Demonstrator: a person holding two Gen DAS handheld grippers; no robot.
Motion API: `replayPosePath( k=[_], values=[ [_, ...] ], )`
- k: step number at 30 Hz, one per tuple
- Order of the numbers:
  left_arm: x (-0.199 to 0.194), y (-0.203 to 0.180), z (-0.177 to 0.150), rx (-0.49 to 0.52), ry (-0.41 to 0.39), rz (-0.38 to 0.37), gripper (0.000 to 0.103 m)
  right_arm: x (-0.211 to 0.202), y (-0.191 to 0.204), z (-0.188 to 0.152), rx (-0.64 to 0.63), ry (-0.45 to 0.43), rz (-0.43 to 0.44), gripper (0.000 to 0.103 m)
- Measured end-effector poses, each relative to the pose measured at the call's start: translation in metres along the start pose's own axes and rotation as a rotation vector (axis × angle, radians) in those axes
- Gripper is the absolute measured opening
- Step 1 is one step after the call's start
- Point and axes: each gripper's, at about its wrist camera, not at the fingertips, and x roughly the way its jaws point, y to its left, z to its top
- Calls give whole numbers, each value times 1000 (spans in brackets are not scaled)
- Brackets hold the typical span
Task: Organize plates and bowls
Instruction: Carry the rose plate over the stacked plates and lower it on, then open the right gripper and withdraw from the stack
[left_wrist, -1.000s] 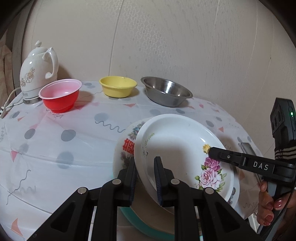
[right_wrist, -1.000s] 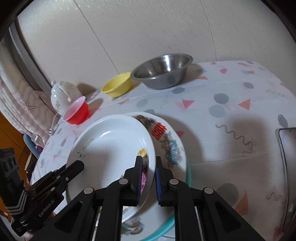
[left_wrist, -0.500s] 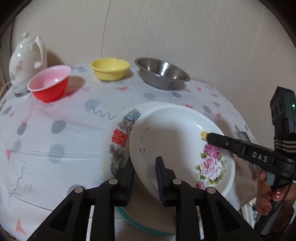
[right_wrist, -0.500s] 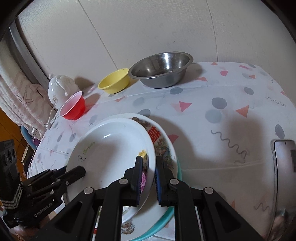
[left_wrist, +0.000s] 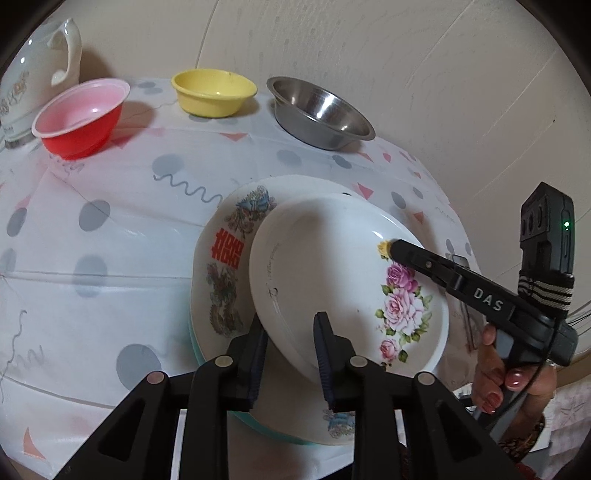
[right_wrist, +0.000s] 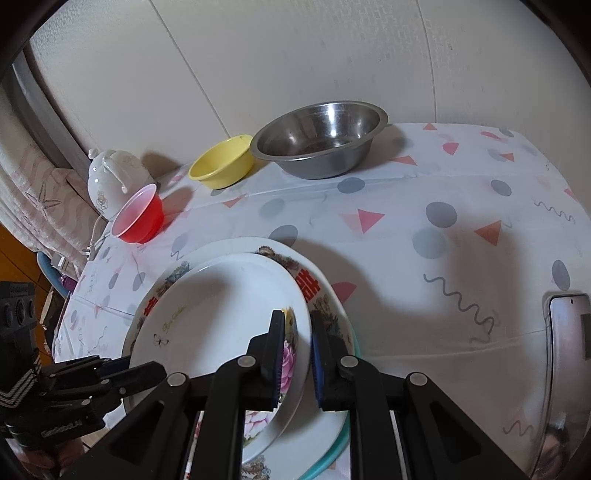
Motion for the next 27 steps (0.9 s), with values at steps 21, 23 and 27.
replayPosePath(
  k=[21, 23, 27],
  values=[
    [-8, 1, 9, -34, 138, -23, 31, 8, 20, 6, -136, -2, -107, 16],
    [-8, 2, 10, -41, 151, -31, 31, 8, 24, 6, -169, -4, -132, 16],
    [-11, 1, 11, -22, 148, -4, 32, 11, 30, 4, -210, 5, -147, 19]
  ],
)
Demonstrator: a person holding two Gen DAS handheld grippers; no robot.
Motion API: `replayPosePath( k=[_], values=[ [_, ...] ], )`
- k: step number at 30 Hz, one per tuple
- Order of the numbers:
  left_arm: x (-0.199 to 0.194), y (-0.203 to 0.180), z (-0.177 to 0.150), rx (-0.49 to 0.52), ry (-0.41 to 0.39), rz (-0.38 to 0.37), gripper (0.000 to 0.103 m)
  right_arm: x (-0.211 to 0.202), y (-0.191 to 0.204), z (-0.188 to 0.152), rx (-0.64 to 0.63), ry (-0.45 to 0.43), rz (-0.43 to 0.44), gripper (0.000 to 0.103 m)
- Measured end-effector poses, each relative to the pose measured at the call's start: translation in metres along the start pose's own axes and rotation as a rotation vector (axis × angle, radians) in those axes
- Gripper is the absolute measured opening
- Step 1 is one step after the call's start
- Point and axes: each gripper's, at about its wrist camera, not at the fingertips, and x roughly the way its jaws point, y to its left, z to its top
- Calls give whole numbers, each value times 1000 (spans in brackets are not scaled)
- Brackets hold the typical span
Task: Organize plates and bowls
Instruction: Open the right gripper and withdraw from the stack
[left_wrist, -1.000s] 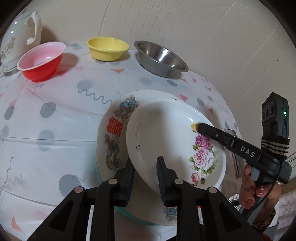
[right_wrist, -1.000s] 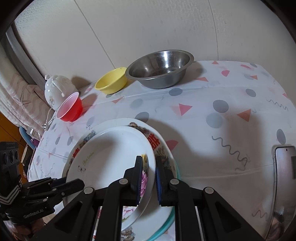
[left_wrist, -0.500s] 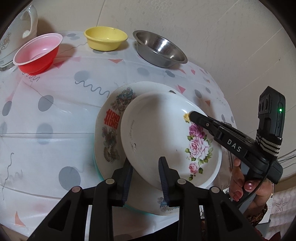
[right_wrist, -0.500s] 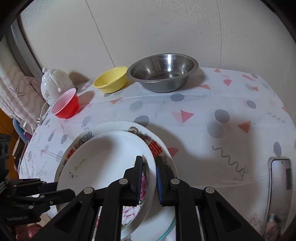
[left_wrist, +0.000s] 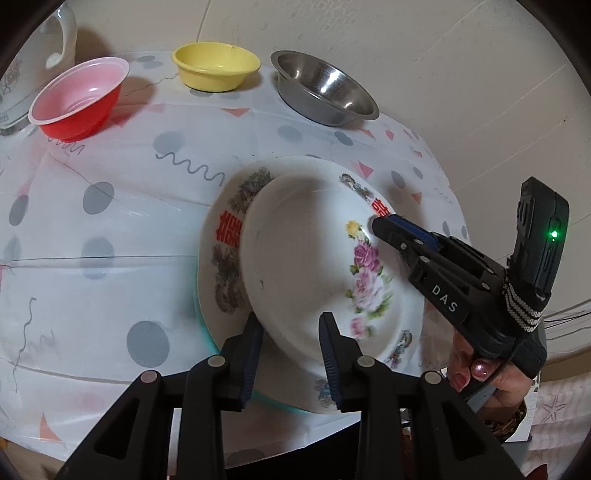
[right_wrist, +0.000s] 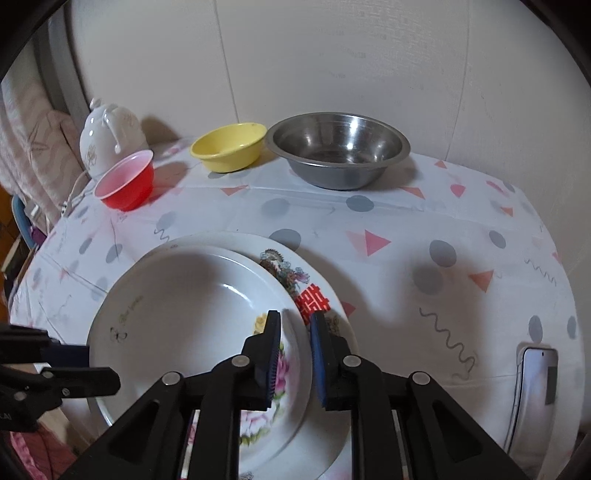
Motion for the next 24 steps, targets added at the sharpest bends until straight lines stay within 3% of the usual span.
replayPosePath(
  k=[8, 17, 20, 24],
  values=[
    [-1, -6, -4, 46, -11, 13, 32, -5, 3, -9, -5, -27, 5, 30],
    [-13, -7, -12, 82, -68, 84, 32, -10, 7, -15, -26, -53, -1, 33],
    [-16, -4, -14, 78, -78, 75, 32, -11, 6, -17, -24, -60, 9, 35],
    [-28, -3, -14, 83, -153, 111, 32, -22, -4, -19, 12, -105, 46, 41]
  ],
)
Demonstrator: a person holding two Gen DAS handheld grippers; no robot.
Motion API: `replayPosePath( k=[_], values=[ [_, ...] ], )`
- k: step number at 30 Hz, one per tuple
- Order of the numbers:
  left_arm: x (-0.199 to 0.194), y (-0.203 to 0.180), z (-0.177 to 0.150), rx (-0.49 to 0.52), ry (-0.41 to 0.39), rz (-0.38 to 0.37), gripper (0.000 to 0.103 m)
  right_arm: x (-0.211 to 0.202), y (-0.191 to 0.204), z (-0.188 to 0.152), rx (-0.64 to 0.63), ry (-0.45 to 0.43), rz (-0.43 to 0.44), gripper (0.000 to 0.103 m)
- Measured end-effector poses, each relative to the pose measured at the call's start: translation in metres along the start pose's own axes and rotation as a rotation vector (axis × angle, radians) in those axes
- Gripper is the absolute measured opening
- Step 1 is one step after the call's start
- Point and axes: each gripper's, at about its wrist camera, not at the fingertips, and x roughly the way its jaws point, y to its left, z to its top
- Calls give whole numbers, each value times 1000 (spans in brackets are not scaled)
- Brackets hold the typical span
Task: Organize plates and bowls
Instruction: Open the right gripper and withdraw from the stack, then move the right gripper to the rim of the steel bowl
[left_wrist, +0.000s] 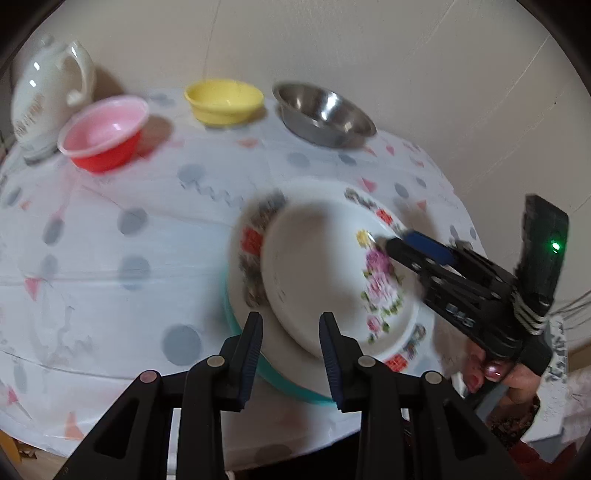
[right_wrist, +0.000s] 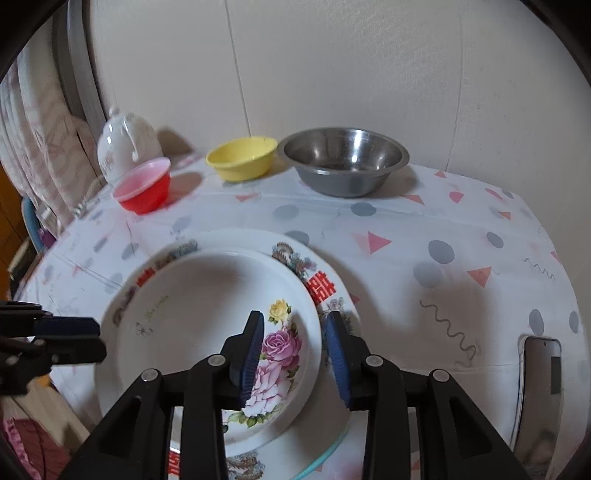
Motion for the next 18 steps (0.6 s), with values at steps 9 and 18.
replayPosePath(
  k=[9, 18],
  values=[
    [-23, -8, 32, 31, -209, 23, 32, -18, -41, 20, 152, -128, 5, 51],
    [-20, -18, 106, 33, -360, 30, 33, 4, -94, 62, 302, -195, 4, 57]
  ],
)
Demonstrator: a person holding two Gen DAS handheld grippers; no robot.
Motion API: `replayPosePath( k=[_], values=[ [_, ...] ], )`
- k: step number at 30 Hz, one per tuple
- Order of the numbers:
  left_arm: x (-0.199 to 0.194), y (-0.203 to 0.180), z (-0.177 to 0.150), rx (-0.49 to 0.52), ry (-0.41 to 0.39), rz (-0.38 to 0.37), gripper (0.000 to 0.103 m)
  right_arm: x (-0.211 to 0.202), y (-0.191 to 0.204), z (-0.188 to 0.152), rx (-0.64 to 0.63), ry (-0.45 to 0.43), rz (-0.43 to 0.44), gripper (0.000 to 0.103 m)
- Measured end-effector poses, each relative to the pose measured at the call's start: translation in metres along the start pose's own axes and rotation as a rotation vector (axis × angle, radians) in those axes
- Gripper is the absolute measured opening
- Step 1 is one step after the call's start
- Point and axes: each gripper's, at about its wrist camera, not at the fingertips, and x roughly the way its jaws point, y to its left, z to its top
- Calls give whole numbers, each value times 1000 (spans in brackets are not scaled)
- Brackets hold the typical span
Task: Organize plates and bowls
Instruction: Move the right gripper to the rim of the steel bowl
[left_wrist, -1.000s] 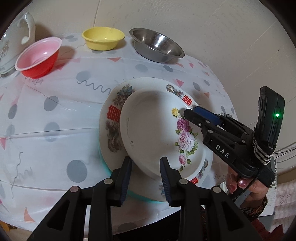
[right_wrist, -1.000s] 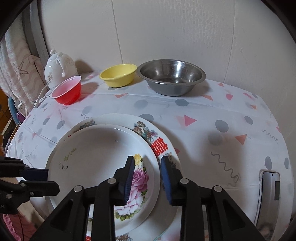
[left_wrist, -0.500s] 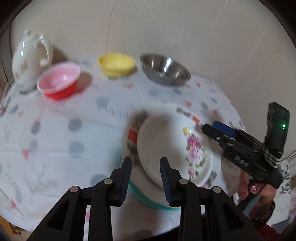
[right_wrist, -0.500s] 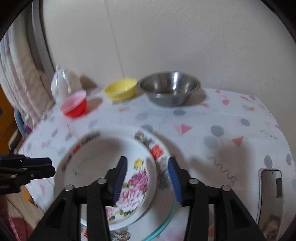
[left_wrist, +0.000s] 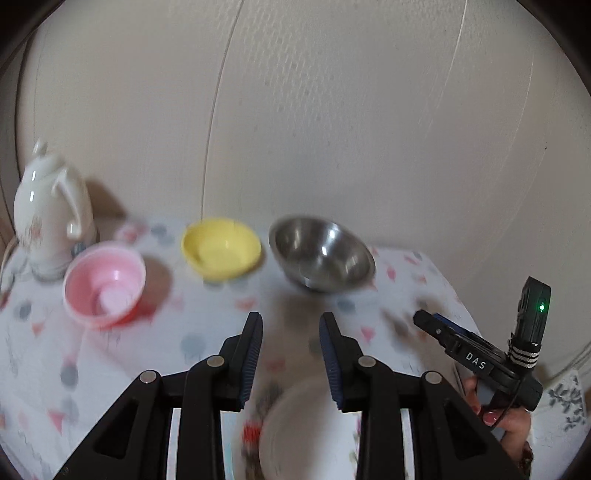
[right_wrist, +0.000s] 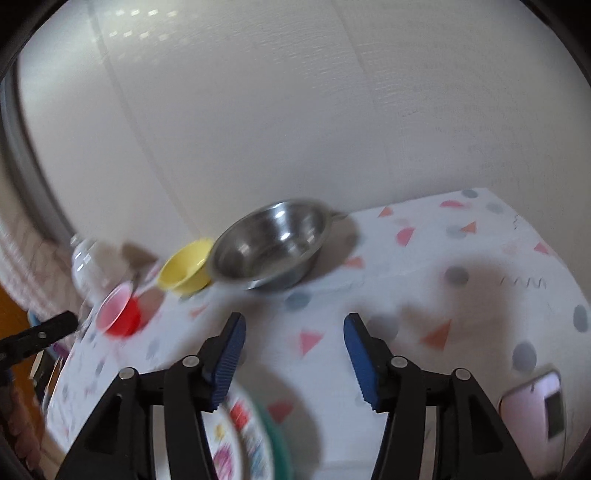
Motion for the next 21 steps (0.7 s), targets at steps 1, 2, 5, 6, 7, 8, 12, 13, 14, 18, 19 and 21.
replayPosePath(
  k=[1, 2, 5, 6, 7, 8, 12, 13, 14, 18, 19, 21],
  values=[
    [6, -2, 6, 16, -8, 10, 33, 8, -4, 9, 13, -10, -6, 57],
    [14, -3, 13, 27, -18, 33, 33, 14, -6, 15, 22, -10, -11, 58],
    [40, -7, 26, 81, -5, 73, 33, 38, -14, 34, 66, 3, -7, 58],
    [48, -8, 28, 84, 4, 71, 33, 44, -16, 38, 71, 6, -5, 58],
    [57, -7, 31, 85, 17, 67, 33, 53, -17, 43, 71, 12, -3, 58],
    [67, -7, 33, 85, 36, 61, 33, 61, -18, 48, 73, 16, -16, 58],
    [107, -2, 40, 58, 117, 33, 33, 92, -28, 58, 122, 52, -20, 58],
    [116, 0, 41, 48, 128, 33, 33, 97, -29, 58, 133, 58, -12, 58],
    [124, 2, 42, 36, 137, 40, 33, 103, -31, 58, 143, 65, -9, 58],
    [151, 4, 45, 40, 181, 55, 33, 117, -36, 54, 162, 68, 0, 58],
    [154, 2, 44, 54, 190, 59, 33, 119, -38, 53, 174, 70, 3, 58],
    [163, -2, 42, 77, 207, 58, 33, 128, -44, 51, 203, 87, 3, 58]
  ],
)
